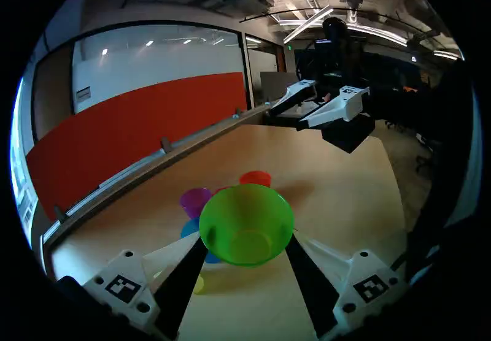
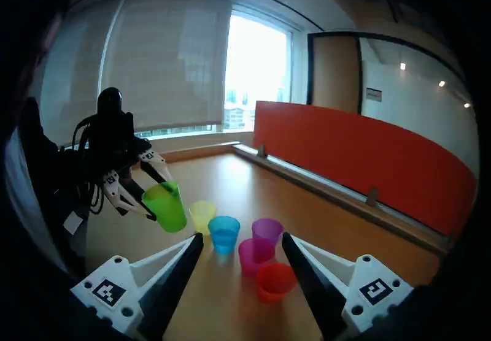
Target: Pour water
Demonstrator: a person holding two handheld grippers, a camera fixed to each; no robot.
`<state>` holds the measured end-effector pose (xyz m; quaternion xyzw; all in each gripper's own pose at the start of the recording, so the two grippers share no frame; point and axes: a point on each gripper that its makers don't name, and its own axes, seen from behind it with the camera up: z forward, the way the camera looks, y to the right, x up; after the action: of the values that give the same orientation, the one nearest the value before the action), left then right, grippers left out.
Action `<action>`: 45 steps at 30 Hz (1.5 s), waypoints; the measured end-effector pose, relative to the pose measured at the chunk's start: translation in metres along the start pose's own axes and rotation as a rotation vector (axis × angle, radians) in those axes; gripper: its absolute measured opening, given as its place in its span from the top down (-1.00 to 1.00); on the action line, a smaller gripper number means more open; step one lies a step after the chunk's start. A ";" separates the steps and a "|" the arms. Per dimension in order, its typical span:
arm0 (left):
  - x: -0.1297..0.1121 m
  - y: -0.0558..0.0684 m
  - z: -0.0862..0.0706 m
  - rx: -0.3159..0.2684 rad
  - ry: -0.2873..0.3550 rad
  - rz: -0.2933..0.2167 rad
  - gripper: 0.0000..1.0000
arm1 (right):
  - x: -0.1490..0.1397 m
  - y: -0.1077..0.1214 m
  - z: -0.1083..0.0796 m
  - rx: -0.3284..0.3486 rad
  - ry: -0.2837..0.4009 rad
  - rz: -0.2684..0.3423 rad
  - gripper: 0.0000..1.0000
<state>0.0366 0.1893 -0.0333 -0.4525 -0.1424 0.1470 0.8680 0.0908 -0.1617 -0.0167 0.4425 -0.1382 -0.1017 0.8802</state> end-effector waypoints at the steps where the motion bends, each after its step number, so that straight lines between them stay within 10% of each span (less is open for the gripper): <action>1: 0.002 -0.001 -0.001 0.005 0.006 -0.001 -0.67 | 0.000 0.000 0.000 0.000 0.001 -0.001 -1.00; 23: 0.046 -0.026 -0.027 0.089 0.187 -0.104 -0.69 | 0.009 -0.007 0.004 0.011 0.022 0.001 -1.00; 45: 0.087 -0.033 -0.051 0.141 0.338 -0.082 -0.69 | 0.016 -0.013 0.022 0.042 0.035 0.002 -1.00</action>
<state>0.1401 0.1669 -0.0244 -0.4025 -0.0025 0.0429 0.9144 0.0975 -0.1908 -0.0121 0.4624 -0.1255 -0.0901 0.8731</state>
